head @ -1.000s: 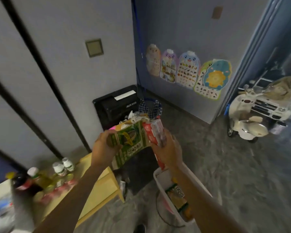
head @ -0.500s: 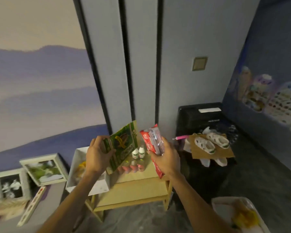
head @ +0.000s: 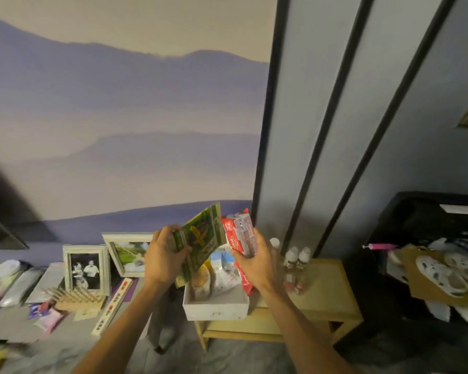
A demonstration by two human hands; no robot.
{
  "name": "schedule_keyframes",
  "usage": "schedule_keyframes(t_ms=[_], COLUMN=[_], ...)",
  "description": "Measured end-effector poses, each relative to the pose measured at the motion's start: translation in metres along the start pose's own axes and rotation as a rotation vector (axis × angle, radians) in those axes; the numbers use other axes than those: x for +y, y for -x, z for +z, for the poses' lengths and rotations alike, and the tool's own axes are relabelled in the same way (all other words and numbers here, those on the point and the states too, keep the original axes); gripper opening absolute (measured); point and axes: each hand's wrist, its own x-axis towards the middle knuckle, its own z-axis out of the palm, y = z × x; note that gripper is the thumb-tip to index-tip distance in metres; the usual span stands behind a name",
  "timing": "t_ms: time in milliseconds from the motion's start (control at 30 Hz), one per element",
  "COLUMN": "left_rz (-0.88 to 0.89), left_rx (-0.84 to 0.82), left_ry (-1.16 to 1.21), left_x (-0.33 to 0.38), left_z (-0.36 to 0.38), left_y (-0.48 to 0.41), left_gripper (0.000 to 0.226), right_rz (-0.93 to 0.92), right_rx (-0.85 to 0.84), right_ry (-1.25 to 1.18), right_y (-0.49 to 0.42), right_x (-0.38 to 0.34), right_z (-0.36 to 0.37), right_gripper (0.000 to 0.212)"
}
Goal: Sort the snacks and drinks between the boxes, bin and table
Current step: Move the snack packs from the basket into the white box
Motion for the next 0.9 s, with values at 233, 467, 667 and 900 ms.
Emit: schedule_keyframes(t_ms=[233,467,667,900], left_rz=[-0.157,-0.368,-0.525,-0.588], left_rx=[-0.062,0.044,0.137,0.06], left_ry=[0.069,0.07,0.086,0.031], left_x=[-0.048,-0.12,-0.147,-0.165], left_z=[0.04,0.119,0.169,0.18], left_y=[-0.012,0.005,0.028,0.053], left_gripper=[0.053,0.057,0.062,0.065], right_rz=[0.045,0.193,0.219,0.3], right_rx=[-0.087,-0.113,-0.096,-0.153], right_ry=[0.078,0.203,0.206,0.126], right_y=[-0.033,-0.051,-0.045,-0.04], right_x=[0.015,0.066,0.104,0.125], right_z=[0.081,0.161,0.196,0.198], right_gripper=[0.086,0.092,0.101,0.104])
